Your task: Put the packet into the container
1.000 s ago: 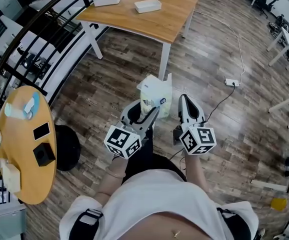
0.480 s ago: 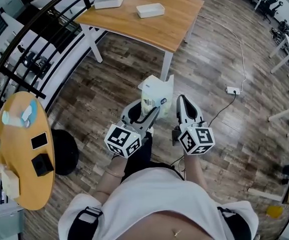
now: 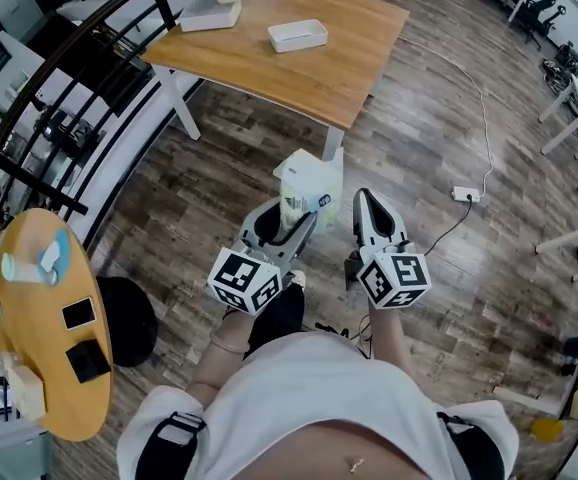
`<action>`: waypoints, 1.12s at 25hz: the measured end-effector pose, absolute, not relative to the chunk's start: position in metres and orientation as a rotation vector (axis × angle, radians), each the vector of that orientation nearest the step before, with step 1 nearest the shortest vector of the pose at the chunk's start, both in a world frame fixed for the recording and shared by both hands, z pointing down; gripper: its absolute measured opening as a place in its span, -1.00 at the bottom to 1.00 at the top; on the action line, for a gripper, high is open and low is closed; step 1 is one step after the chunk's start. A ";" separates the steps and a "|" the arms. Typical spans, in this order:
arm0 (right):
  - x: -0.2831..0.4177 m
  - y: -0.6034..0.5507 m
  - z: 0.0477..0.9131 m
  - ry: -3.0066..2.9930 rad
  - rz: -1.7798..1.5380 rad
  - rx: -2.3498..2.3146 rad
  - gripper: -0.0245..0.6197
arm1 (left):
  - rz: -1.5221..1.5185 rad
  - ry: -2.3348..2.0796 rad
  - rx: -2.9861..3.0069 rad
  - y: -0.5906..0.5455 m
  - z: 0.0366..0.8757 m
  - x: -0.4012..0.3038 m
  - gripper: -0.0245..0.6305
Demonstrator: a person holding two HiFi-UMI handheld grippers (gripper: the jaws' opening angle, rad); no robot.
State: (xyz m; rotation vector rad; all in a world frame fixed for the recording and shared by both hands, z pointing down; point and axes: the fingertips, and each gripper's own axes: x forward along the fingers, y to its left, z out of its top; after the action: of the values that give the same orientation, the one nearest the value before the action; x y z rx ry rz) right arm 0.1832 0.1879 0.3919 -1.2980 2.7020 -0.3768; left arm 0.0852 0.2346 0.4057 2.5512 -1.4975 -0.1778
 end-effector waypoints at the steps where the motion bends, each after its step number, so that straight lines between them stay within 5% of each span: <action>1: 0.180 0.181 0.392 2.706 -0.378 -1.295 -0.89 | -0.178 -1.501 2.551 0.227 0.405 0.083 -0.33; 28: 0.104 0.042 0.413 2.749 -0.412 -1.255 -0.89 | -0.193 -1.510 2.549 0.091 0.414 0.020 -0.33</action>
State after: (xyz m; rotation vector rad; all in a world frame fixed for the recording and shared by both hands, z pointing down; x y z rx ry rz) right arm 0.1039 0.0420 0.4135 -1.2554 2.7493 -0.4117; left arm 0.0199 0.0909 0.4141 2.5491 -1.5105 -0.1930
